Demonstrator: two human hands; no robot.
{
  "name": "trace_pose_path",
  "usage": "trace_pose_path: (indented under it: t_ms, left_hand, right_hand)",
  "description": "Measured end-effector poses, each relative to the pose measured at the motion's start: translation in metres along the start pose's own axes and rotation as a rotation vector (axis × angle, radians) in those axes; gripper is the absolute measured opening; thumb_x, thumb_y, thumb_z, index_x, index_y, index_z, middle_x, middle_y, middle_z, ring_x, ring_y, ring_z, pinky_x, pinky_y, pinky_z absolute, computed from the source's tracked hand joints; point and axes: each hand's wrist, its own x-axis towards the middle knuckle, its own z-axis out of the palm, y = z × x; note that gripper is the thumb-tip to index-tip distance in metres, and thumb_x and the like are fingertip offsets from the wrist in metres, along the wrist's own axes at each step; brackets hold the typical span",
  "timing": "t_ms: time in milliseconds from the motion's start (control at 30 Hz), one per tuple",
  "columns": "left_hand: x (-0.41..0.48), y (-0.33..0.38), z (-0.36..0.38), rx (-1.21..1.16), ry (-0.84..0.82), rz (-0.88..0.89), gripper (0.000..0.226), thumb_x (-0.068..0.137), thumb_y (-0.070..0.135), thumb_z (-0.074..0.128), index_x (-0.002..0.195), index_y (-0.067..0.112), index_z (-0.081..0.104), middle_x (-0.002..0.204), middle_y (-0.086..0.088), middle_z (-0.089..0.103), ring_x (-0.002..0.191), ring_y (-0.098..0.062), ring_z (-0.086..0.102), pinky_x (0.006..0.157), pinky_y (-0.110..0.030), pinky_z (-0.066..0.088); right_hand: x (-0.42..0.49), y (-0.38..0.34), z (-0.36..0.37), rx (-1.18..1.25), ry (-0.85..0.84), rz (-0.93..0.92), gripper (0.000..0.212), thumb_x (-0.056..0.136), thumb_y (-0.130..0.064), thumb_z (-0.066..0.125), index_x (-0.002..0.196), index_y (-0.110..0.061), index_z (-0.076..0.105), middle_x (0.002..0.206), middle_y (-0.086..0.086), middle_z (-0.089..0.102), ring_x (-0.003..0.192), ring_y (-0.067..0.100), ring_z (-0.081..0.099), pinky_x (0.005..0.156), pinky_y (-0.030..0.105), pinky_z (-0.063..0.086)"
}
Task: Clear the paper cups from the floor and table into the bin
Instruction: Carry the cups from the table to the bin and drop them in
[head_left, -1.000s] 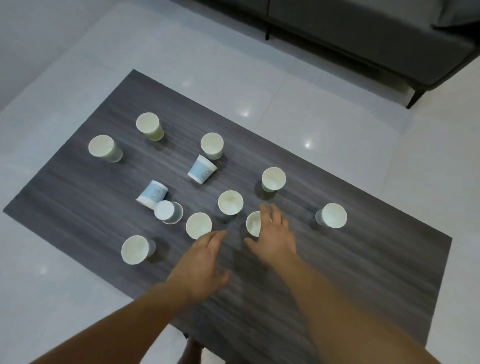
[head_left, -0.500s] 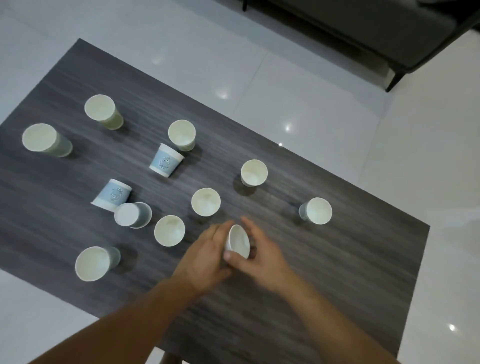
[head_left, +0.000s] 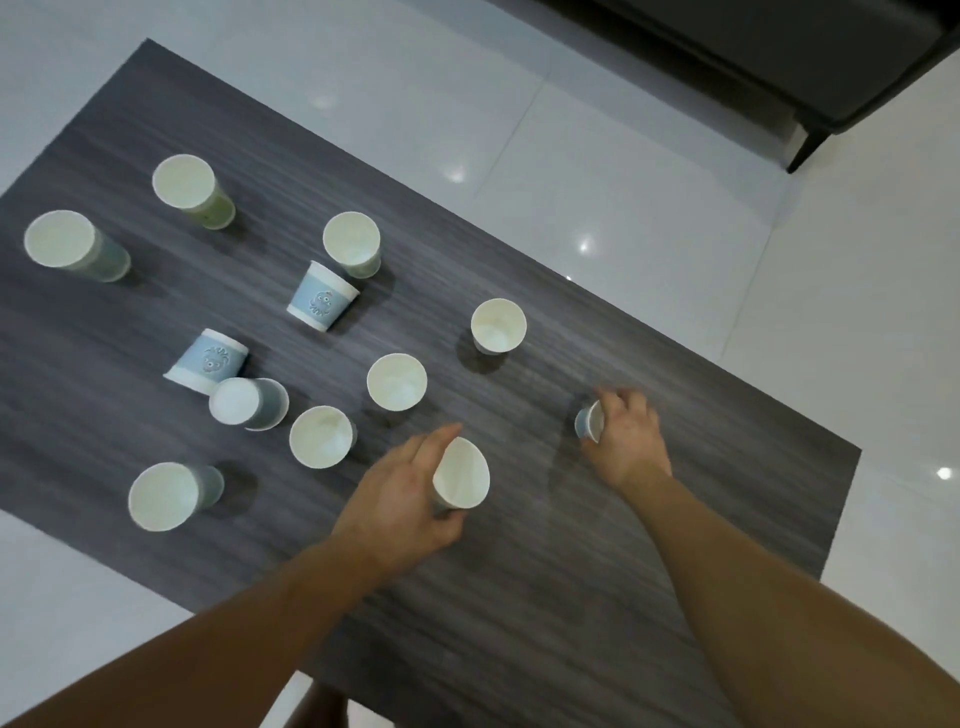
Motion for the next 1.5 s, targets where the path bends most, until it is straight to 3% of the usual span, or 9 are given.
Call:
trace_pose_path:
  t_ms: [167, 400, 700, 1133, 1367, 1500]
  left_hand:
    - [-0.029, 0.006, -0.031, -0.046, 0.077, -0.092, 0.085, 0.074, 0.034, 0.072, 0.146, 0.029, 0.027, 0.134, 0.005, 0.048, 0.121, -0.018, 0.047, 0.098, -0.030, 0.040]
    - [-0.109, -0.001, -0.084, -0.134, 0.252, -0.223, 0.085, 0.075, 0.031, 0.072, 0.146, 0.031, 0.025, 0.141, 0.004, 0.042, 0.125, -0.019, 0.046, 0.102, -0.039, 0.042]
    - [-0.298, -0.029, -0.099, -0.154, 0.598, -0.391, 0.088, 0.073, 0.031, 0.077, 0.145, 0.033, 0.027, 0.135, 0.006, 0.043, 0.116, -0.016, 0.050, 0.090, -0.028, 0.045]
    - [-0.647, -0.020, -0.034, -0.276, 1.175, -0.876, 0.083, 0.073, 0.031, 0.073, 0.143, 0.025, 0.030, 0.140, 0.004, 0.037, 0.121, -0.018, 0.046, 0.093, -0.027, 0.041]
    - [-0.750, 0.026, 0.055, -0.378, 1.511, -1.302, 0.084, 0.073, 0.031, 0.074, 0.143, 0.025, 0.028, 0.138, 0.002, 0.035, 0.119, -0.020, 0.047, 0.095, -0.032, 0.045]
    - [-0.770, 0.073, 0.110, -0.451, 1.623, -1.543, 0.088, 0.076, 0.032, 0.072, 0.147, 0.029, 0.020, 0.138, 0.003, 0.033, 0.119, -0.020, 0.046, 0.092, -0.029, 0.045]
  right_hand:
    - [-0.050, -0.050, 0.004, 0.052, 0.026, -0.190, 0.069, 0.085, -0.030, 0.065, 0.147, -0.027, 0.034, 0.139, 0.003, 0.035, 0.126, 0.026, 0.036, 0.097, 0.038, 0.042]
    - [-0.130, -0.137, -0.018, 0.016, 0.035, -0.545, 0.064, 0.084, -0.027, 0.065, 0.143, -0.020, 0.041, 0.137, 0.005, 0.041, 0.121, 0.027, 0.042, 0.100, 0.034, 0.038]
    - [-0.278, -0.217, -0.005, -0.179, -0.031, -0.860, 0.067, 0.085, -0.027, 0.065, 0.146, -0.022, 0.037, 0.139, 0.002, 0.038, 0.125, 0.023, 0.038, 0.103, 0.031, 0.035]
    - [-0.570, -0.283, 0.103, -0.519, -0.184, -1.486, 0.069, 0.085, -0.031, 0.060, 0.148, -0.028, 0.030, 0.145, -0.003, 0.031, 0.129, 0.022, 0.035, 0.099, 0.035, 0.044]
    - [-0.687, -0.278, 0.172, -0.809, -0.361, -1.915, 0.069, 0.085, -0.034, 0.060, 0.148, -0.028, 0.030, 0.143, -0.003, 0.033, 0.127, 0.020, 0.036, 0.096, 0.033, 0.045]
    - [-0.734, -0.257, 0.189, -0.916, -0.449, -2.126, 0.070, 0.085, -0.033, 0.061, 0.147, -0.028, 0.030, 0.143, -0.004, 0.033, 0.127, 0.020, 0.036, 0.096, 0.033, 0.046]
